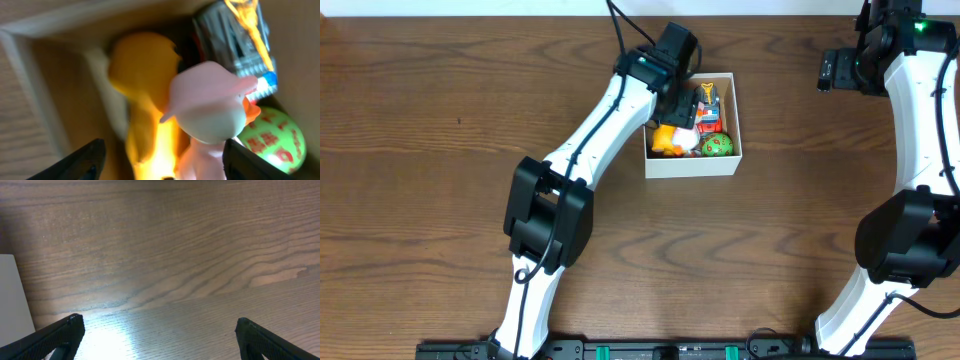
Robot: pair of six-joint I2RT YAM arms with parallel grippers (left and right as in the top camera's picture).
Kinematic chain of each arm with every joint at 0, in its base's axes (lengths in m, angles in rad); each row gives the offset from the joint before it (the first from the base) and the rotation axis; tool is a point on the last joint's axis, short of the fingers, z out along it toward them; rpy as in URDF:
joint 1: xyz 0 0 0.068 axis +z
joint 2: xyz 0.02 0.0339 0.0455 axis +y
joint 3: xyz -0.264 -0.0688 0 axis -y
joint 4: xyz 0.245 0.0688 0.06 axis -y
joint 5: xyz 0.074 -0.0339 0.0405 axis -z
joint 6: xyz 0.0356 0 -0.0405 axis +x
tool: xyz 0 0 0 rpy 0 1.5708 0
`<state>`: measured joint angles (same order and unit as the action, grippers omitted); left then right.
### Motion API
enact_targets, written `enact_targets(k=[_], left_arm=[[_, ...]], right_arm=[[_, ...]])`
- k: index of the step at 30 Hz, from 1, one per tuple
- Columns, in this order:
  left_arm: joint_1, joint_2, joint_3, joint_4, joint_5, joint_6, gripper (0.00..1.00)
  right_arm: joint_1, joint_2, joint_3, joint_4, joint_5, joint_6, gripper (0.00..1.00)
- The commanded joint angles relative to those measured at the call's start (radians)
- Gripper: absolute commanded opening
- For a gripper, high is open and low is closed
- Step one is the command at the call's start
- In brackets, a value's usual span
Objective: Pack container
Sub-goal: 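Carry the white duck over the box and lower it inside, then press the white duck down between the yellow duck and truck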
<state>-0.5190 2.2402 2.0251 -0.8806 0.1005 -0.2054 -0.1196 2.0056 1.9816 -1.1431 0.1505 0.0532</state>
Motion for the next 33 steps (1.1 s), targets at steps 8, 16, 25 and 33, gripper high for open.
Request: enact_targets(k=[8,16,25,33], left_arm=[[-0.009,-0.052,0.027,0.0,-0.031,0.013,0.12],[-0.011,-0.052,0.023,0.007,-0.03,0.013,0.06],[-0.013,-0.052,0.023,0.011,-0.03,0.013,0.06],[-0.042,-0.05,-0.009,0.017,-0.03,0.013,0.06]], right_arm=[[-0.007,-0.005,0.017,-0.001,0.006,0.017,0.99],[-0.007,-0.005,0.017,-0.001,0.006,0.017,0.99],[-0.004,-0.005,0.017,-0.001,0.006,0.017,0.99],[-0.004,-0.005,0.017,-0.001,0.006,0.017,0.99]])
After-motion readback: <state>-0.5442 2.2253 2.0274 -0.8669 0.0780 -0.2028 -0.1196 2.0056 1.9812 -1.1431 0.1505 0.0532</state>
